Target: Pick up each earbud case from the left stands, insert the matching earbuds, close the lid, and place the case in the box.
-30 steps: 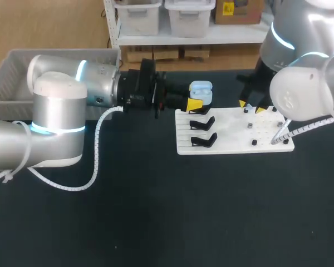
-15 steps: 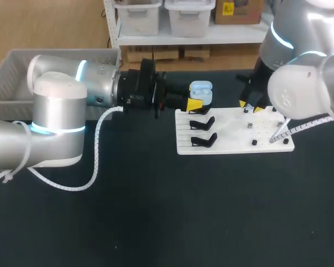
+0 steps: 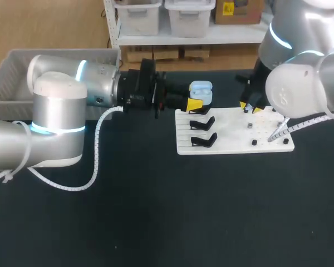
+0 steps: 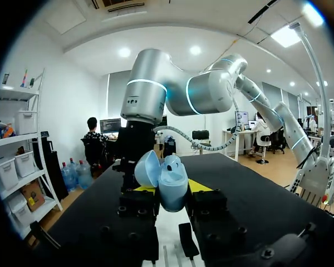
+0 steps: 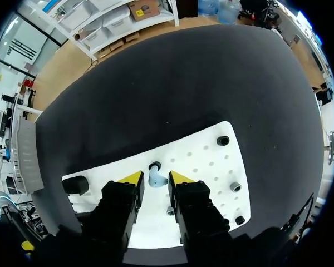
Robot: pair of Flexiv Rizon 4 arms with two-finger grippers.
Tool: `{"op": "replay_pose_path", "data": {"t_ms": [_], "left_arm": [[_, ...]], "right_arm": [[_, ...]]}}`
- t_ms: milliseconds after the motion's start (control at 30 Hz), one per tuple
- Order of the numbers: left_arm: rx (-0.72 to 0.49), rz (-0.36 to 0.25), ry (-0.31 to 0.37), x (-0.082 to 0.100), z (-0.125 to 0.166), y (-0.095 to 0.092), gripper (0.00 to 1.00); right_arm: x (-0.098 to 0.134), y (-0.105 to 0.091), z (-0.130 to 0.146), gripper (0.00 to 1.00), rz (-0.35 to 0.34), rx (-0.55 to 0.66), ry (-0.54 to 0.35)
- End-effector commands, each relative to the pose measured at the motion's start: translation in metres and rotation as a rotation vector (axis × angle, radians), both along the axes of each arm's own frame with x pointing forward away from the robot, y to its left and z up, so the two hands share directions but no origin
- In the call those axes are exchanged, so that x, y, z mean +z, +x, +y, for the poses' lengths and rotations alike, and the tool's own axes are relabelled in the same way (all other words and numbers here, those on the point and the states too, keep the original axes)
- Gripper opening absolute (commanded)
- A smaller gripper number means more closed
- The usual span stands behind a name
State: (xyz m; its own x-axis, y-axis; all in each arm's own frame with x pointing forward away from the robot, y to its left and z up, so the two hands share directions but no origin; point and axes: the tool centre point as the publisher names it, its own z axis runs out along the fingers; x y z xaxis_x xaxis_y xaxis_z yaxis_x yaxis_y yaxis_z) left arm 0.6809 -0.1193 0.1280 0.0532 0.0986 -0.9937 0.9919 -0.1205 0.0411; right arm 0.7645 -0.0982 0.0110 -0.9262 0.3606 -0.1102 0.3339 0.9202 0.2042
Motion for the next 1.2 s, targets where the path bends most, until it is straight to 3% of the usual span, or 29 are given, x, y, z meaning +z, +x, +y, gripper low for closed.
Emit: {"op": "replay_pose_path", "data": {"t_ms": [33,100,267,433,633,867,1000,1200], "left_arm": [[0.004,-0.004,-0.004,-0.001,0.000,-0.001,0.00],[0.004,-0.004,-0.004,-0.001,0.000,-0.001,0.00],[0.004,-0.004,-0.004,-0.001,0.000,-0.001,0.00],[0.004,-0.004,-0.004,-0.001,0.000,-0.001,0.00],[0.004,-0.004,-0.004,-0.001,0.000,-0.001,0.00],[0.004,-0.004,-0.004,-0.001,0.000,-0.001,0.00],[0.004,-0.004,-0.004,-0.001,0.000,-0.001,0.00],[0.004,-0.004,-0.004,-0.001,0.000,-0.001,0.00]], "right_arm": [[0.000,0.001,-0.001,0.06,0.000,0.000,0.001],[0.000,0.001,-0.001,0.00,-0.001,0.002,0.001],[0.007,-0.004,-0.001,0.00,-0.007,0.005,0.000],[0.030,-0.014,-0.004,0.00,-0.041,0.021,-0.004],[0.072,-0.028,-0.012,0.00,-0.107,0.042,-0.008],[0.145,-0.043,-0.014,0.00,-0.160,0.148,0.009],[0.179,-0.052,-0.007,0.00,-0.142,0.248,0.007],[0.200,-0.067,0.019,0.00,-0.100,0.401,-0.034]]}}
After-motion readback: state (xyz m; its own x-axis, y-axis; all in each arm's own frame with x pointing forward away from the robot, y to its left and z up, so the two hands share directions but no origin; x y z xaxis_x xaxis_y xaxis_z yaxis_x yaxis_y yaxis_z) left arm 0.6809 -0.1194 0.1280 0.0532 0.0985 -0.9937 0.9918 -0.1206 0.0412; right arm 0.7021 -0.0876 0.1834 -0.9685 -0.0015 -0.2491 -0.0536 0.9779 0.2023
